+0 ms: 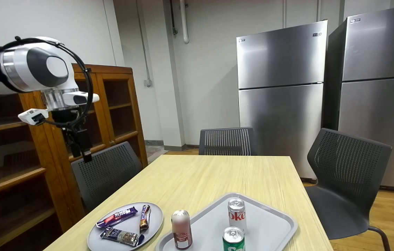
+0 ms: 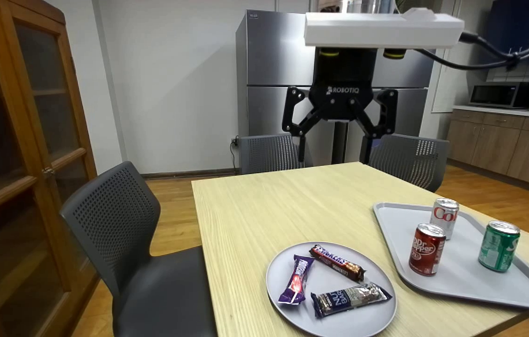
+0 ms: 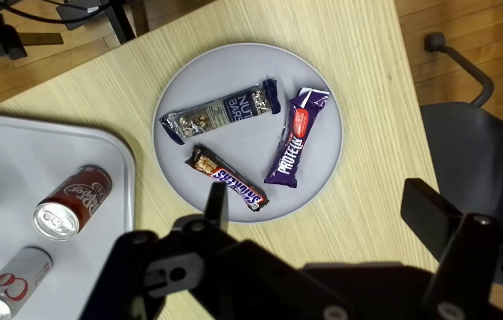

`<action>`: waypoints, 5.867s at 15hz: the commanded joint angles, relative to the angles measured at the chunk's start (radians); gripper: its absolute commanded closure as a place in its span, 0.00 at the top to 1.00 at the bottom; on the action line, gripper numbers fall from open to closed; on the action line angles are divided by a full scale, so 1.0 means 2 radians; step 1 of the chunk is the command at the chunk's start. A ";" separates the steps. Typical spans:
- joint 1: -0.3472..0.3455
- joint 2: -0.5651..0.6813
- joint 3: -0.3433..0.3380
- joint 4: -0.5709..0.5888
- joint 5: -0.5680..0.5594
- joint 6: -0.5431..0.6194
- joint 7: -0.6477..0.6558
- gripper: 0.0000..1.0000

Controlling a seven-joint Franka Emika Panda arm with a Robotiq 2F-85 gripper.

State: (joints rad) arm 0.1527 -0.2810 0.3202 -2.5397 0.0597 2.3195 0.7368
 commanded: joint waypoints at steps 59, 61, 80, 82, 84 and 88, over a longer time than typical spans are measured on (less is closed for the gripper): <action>0.087 0.343 -0.132 0.099 -0.050 0.178 0.089 1.00; 0.091 0.354 -0.138 0.104 -0.052 0.191 0.086 1.00; 0.117 0.435 -0.165 0.167 -0.038 0.215 0.078 1.00; 0.116 0.439 -0.165 0.170 -0.036 0.214 0.076 1.00; 0.116 0.442 -0.165 0.172 -0.035 0.213 0.076 1.00; 0.114 0.449 -0.166 0.177 -0.034 0.211 0.075 1.00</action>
State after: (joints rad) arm 0.3699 0.5999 -0.0010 -2.2129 -0.0262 2.7554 0.8984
